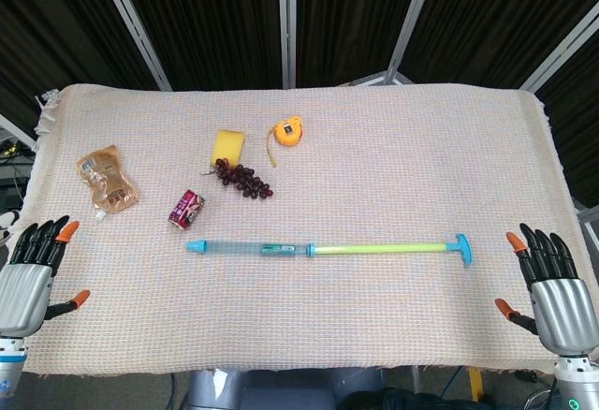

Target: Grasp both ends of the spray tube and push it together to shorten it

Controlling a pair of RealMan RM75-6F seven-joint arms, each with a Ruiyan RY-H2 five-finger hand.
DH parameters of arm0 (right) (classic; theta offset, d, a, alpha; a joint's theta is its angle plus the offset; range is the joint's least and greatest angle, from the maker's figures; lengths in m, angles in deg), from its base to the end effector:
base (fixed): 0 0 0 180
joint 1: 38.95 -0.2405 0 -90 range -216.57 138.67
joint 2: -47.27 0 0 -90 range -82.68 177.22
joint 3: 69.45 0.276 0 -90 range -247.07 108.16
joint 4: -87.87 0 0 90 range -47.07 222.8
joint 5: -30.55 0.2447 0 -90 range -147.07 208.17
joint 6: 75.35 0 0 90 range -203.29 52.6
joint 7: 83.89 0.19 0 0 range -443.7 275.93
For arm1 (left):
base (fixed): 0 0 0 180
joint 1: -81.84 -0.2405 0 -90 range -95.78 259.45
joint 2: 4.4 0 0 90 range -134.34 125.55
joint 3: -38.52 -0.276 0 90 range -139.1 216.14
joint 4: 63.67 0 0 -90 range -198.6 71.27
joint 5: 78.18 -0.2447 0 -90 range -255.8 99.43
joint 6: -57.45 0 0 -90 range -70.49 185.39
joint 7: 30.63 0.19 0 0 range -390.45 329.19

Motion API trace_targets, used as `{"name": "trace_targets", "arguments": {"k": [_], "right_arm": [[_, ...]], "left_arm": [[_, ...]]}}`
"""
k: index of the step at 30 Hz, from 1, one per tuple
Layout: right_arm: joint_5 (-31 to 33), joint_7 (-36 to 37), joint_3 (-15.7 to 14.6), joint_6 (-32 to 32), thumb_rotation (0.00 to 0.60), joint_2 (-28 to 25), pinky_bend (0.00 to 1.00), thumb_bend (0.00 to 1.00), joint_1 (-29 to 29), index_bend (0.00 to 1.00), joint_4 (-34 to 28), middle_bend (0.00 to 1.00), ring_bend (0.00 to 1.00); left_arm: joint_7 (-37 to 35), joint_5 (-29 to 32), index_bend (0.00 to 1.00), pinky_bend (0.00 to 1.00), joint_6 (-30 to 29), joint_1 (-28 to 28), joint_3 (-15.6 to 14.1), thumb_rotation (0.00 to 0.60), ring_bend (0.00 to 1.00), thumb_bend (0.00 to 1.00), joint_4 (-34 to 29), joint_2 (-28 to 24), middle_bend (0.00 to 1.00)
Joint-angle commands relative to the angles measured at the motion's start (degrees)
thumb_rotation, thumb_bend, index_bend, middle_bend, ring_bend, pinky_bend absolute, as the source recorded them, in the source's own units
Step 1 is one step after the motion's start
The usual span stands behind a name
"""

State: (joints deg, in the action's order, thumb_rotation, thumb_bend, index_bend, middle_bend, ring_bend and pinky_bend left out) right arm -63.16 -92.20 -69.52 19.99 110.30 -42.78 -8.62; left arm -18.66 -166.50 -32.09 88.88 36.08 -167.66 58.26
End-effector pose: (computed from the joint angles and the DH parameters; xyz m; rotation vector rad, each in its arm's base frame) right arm -0.3008 -0.2091 0.1485 1.4276 -0.6975 0.9755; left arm -0.2867 0.2163 0.1220 -1.4606 -0.8505 -0.9182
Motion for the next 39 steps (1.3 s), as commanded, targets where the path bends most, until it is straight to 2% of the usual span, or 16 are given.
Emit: {"name": "trace_targets", "arguments": {"k": [1, 6, 7, 8, 9, 10, 11, 12, 13, 14, 20, 25, 32, 39], "right_arm": [[0.0, -0.1, 0.0, -0.2, 0.600, 0.1, 0.00, 0.00, 0.1, 0.00, 0.1, 0.00, 0.00], [0.7, 0.9, 0.1, -1.8, 0.600, 0.4, 0.00, 0.00, -0.1, 0.00, 0.6, 0.02, 0.00], [0.8, 1.4, 0.2, -2.3, 0.600, 0.5, 0.00, 0.00, -0.4, 0.00, 1.0, 0.11, 0.09], [1.0, 2.3, 0.3, -2.9, 0.600, 0.8, 0.07, 0.00, -0.7, 0.00, 1.4, 0.29, 0.27], [1.5, 3.3, 0.6, -3.6, 0.600, 1.2, 0.17, 0.00, -1.1, 0.00, 1.9, 0.43, 0.42], [2.0, 4.7, 1.1, -5.1, 0.600, 1.9, 0.40, 0.00, -2.0, 0.00, 3.0, 0.65, 0.66], [2.5, 5.5, 1.4, -6.8, 0.600, 2.1, 0.58, 0.00, -2.9, 0.00, 3.8, 0.76, 0.78], [3.3, 6.1, 1.7, -8.6, 0.600, 2.3, 0.81, 0.00, -3.8, 0.01, 4.5, 0.86, 0.89], [5.0, 6.4, 2.3, -12.5, 0.600, 2.4, 0.94, 0.00, -5.6, 0.02, 5.6, 0.93, 0.96], [6.5, 6.3, 2.8, -15.3, 0.600, 2.5, 0.99, 0.00, -6.9, 0.05, 6.1, 0.96, 0.99], [14.5, 5.3, 6.1, -31.9, 0.600, 3.9, 1.00, 0.00, -15.5, 0.26, 10.1, 1.00, 1.00], [18.5, 4.0, 7.2, -41.1, 0.600, 6.6, 1.00, 0.08, -20.7, 0.34, 14.3, 1.00, 1.00], [21.0, 0.3, 7.1, -45.8, 0.600, 11.6, 1.00, 0.18, -24.2, 0.38, 19.7, 1.00, 1.00], [22.9, -1.5, 7.1, -48.2, 0.600, 14.9, 1.00, 0.20, -26.1, 0.43, 23.5, 1.00, 1.00]], "left_arm": [[0.2, -0.3, 0.00, 0.00, -0.1, -0.2, 0.2, 0.600, 0.00, 0.00, 0.2, 0.2, 0.00], [0.8, -0.9, 0.00, 0.00, 0.3, -0.2, 0.2, 0.600, 0.00, 0.00, 0.5, 0.6, 0.00], [0.8, -0.9, 0.00, 0.00, 0.4, -0.3, 0.2, 0.600, 0.00, 0.00, 0.5, 0.7, 0.00], [0.8, -0.9, 0.00, 0.00, 0.5, -0.3, 0.2, 0.600, 0.00, 0.00, 0.4, 0.7, 0.00], [0.8, -1.0, 0.00, 0.00, 0.5, -0.3, 0.2, 0.600, 0.00, 0.00, 0.4, 0.8, 0.00], [0.8, -1.0, 0.00, 0.00, 0.7, -0.3, 0.3, 0.600, 0.00, 0.00, 0.4, 0.9, 0.00], [0.9, -1.0, 0.00, 0.00, 0.9, -0.2, 0.4, 0.600, 0.00, 0.00, 0.5, 0.9, 0.00], [0.9, -0.9, 0.00, 0.00, 1.2, -0.1, 0.4, 0.600, 0.00, 0.00, 0.5, 1.0, 0.00], [1.0, -0.7, 0.00, 0.00, 1.6, 0.0, 0.6, 0.600, 0.00, 0.00, 0.6, 1.1, 0.00], [1.1, -0.5, 0.00, 0.00, 1.8, 0.1, 0.7, 0.600, 0.00, 0.00, 0.7, 1.2, 0.00], [2.5, 1.6, 0.00, 0.00, 3.9, 0.9, 1.8, 0.600, 0.00, 0.00, 1.8, 2.3, 0.00], [3.1, 4.1, 0.00, 0.00, 6.3, 1.7, 2.8, 0.600, 0.00, 0.00, 3.1, 3.3, 0.00], [3.7, 6.4, 0.00, 0.00, 8.1, 2.3, 3.5, 0.600, 0.00, 0.00, 4.3, 4.2, 0.00], [4.2, 7.3, 0.00, 0.00, 8.7, 2.4, 3.8, 0.600, 0.00, 0.00, 4.8, 4.6, 0.00]]}}
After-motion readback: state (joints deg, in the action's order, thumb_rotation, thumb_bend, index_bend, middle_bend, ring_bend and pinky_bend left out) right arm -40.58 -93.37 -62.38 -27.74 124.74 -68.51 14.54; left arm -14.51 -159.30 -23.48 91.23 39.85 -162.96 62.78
